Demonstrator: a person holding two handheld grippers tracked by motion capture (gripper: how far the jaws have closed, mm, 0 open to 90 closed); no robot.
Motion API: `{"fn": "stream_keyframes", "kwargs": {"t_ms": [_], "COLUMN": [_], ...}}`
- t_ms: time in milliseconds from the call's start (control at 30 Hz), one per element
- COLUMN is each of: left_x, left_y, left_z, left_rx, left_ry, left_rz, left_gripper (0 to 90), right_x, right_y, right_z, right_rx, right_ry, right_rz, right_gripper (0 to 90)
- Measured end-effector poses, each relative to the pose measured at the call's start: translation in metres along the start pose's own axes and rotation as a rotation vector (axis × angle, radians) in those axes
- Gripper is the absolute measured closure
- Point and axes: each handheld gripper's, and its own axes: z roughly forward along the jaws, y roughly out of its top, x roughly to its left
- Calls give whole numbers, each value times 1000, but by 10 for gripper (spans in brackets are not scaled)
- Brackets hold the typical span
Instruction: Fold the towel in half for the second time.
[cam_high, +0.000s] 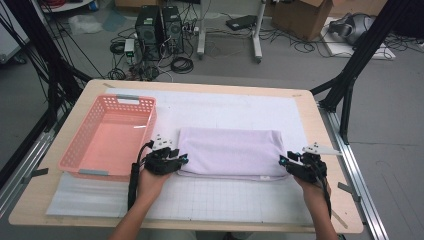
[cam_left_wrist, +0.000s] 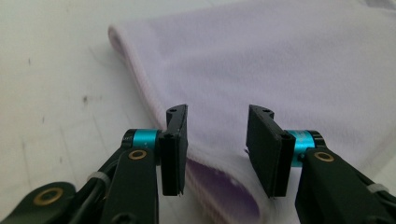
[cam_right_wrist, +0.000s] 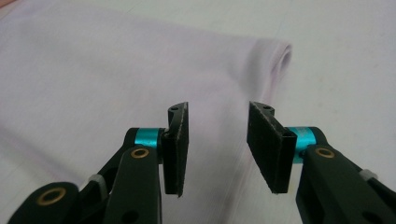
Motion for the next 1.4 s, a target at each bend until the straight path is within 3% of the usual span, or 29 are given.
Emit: {"fn": "stream_keyframes", "kwargs": {"t_ms": [100, 200, 367, 467, 533, 600, 633, 667, 733, 800, 900, 1033, 1167, 1300, 1400], "left_x": [0, -3, -4, -2, -3, -5, -7, -8, -8, -7, -6, -7, -8, -8, -10], "left_y": [-9, -13, -14, -17, -20, -20, -20, -19, -18, -18, -18, -22, -24, -23, -21], "left_z": [-4, -6, -13, -13, -11, -10, -10, -11, -15, -18, -23, -23, -24, -29, -34], "left_rx": [18, 17, -4, 1, 9, 14, 17, 18, 10, 2, -2, 12, -2, -50, -95], "left_ry": [7, 12, 3, -6, -23, -39, -38, -30, -27, -36, -46, -35, -28, -49, -65], "left_rz": [1, 13, 16, -2, -7, 2, 0, 9, 3, -2, -12, -5, 5, 22, 39], "left_gripper": [606, 608, 594, 570, 574, 647, 704, 772, 830, 839, 840, 837, 770, 572, 459], "right_x": [4, 6, 2, 0, 0, -1, -1, 0, 3, 6, 5, 6, 4, 0, 1], "right_y": [-12, -21, -27, -29, -32, -36, -36, -36, -33, -31, -29, -33, -39, -37, -36], "right_z": [-2, -1, -11, -17, -13, -9, -10, -11, -13, -16, -26, -29, -26, -43, -57], "right_rx": [39, 110, 115, 66, 93, 95, 92, 97, 107, 105, 78, 123, 144, 51, -28], "right_ry": [10, -14, -7, 1, -8, 0, 21, 34, 8, -11, 5, 18, -19, -20, -23], "right_rz": [-15, -55, -14, 27, 34, 57, 64, 59, 28, 11, 40, 38, 25, 49, 30], "right_gripper": [606, 643, 659, 638, 608, 646, 738, 796, 824, 826, 823, 821, 733, 630, 574]}}
